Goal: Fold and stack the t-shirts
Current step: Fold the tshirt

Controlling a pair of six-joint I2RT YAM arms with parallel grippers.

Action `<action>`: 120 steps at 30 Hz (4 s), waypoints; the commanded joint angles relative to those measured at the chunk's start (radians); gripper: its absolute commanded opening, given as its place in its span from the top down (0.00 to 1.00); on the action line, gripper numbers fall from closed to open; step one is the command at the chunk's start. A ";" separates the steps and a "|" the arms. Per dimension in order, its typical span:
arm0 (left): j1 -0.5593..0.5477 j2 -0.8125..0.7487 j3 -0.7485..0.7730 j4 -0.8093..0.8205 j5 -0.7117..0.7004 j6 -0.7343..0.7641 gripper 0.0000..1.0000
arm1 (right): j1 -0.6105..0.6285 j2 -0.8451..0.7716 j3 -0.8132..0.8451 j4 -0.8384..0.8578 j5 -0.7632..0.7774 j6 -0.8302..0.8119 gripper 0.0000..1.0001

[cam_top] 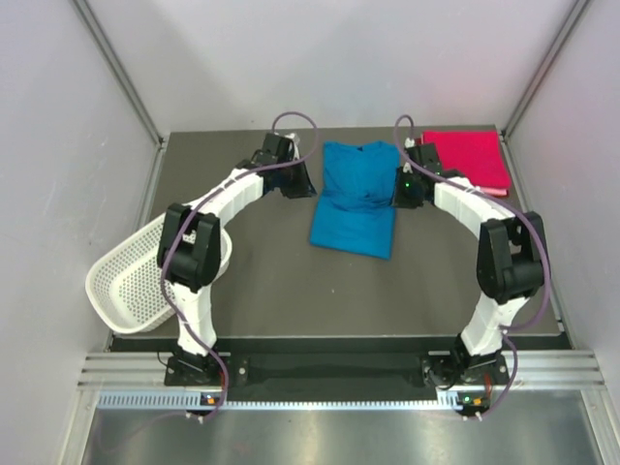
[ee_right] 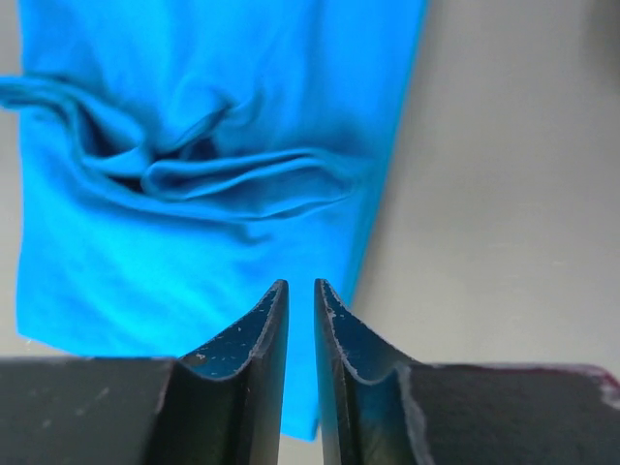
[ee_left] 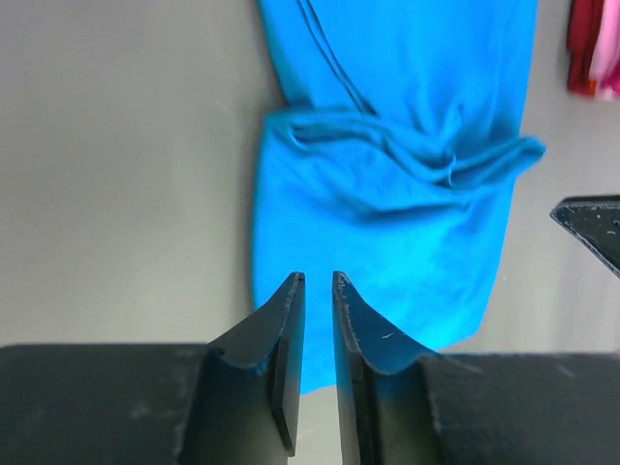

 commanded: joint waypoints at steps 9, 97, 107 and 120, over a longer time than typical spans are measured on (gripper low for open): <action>-0.020 0.200 0.139 0.087 0.140 0.005 0.86 | 0.074 0.041 -0.011 0.107 -0.032 0.043 0.81; -0.095 -0.243 -0.520 0.090 0.022 0.000 0.62 | -0.044 -0.437 -0.582 0.052 -0.144 -0.023 0.74; -0.048 -0.030 -0.190 0.038 0.046 0.051 0.62 | -0.045 -0.296 -0.410 0.075 -0.273 -0.090 0.55; -0.024 0.168 0.002 -0.013 0.069 0.098 0.63 | -0.042 -0.175 -0.396 0.150 -0.305 -0.107 0.54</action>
